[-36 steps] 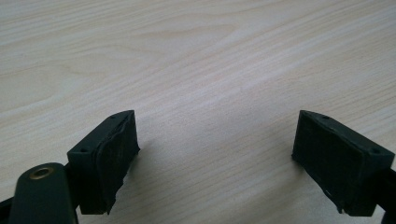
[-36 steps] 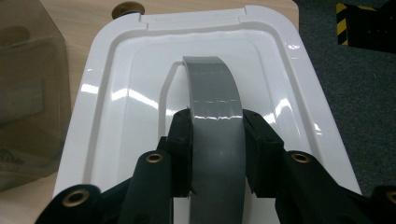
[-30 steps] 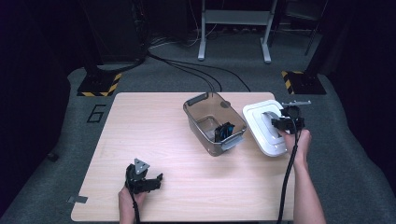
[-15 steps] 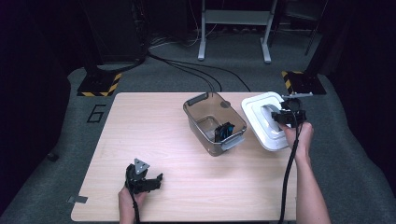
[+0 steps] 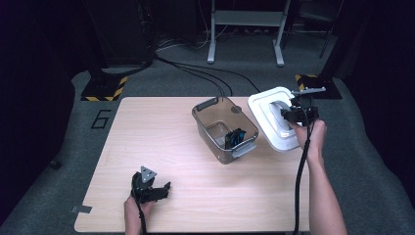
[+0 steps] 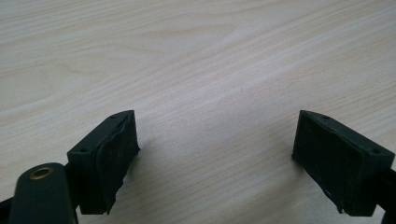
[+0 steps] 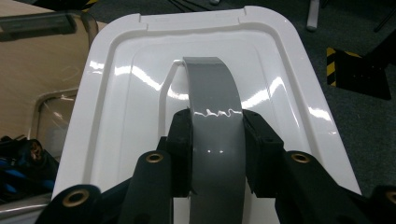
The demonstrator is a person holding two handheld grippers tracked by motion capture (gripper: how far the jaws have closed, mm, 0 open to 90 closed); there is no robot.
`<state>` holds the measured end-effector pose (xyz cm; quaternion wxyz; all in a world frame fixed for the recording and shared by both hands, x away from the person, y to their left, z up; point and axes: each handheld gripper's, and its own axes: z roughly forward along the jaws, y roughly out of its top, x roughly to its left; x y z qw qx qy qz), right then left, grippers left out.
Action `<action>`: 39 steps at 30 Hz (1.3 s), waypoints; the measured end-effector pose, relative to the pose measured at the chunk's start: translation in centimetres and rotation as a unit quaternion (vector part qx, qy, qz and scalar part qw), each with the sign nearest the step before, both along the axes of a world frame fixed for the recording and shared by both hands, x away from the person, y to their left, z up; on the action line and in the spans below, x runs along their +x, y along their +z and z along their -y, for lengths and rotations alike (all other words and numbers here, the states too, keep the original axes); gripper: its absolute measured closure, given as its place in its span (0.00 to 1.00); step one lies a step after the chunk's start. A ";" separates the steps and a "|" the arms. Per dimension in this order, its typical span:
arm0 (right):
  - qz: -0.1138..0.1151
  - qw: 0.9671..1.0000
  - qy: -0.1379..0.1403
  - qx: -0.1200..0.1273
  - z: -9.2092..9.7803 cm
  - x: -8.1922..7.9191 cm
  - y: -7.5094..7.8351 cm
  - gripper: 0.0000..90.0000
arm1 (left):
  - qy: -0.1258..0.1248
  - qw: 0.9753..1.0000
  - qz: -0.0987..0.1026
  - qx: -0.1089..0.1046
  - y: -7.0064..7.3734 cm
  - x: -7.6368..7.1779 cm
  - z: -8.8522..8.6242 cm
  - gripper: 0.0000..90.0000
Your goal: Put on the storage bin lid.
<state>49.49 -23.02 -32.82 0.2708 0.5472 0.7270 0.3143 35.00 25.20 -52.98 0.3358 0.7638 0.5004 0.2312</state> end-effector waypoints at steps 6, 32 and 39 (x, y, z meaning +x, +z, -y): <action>0.002 1.000 0.014 -0.003 -1.4 0.2 1.3 0.74 | 0.001 1.000 0.003 0.000 0.0 0.0 0.0 0.15; -0.010 0.997 0.082 0.002 -7.1 1.2 4.1 0.74 | -0.001 1.000 -0.001 -0.002 0.0 0.0 0.0 0.16; -0.024 0.995 0.094 -0.001 -8.6 1.7 4.0 0.74 | 0.000 1.000 0.001 -0.001 0.0 0.0 0.0 0.16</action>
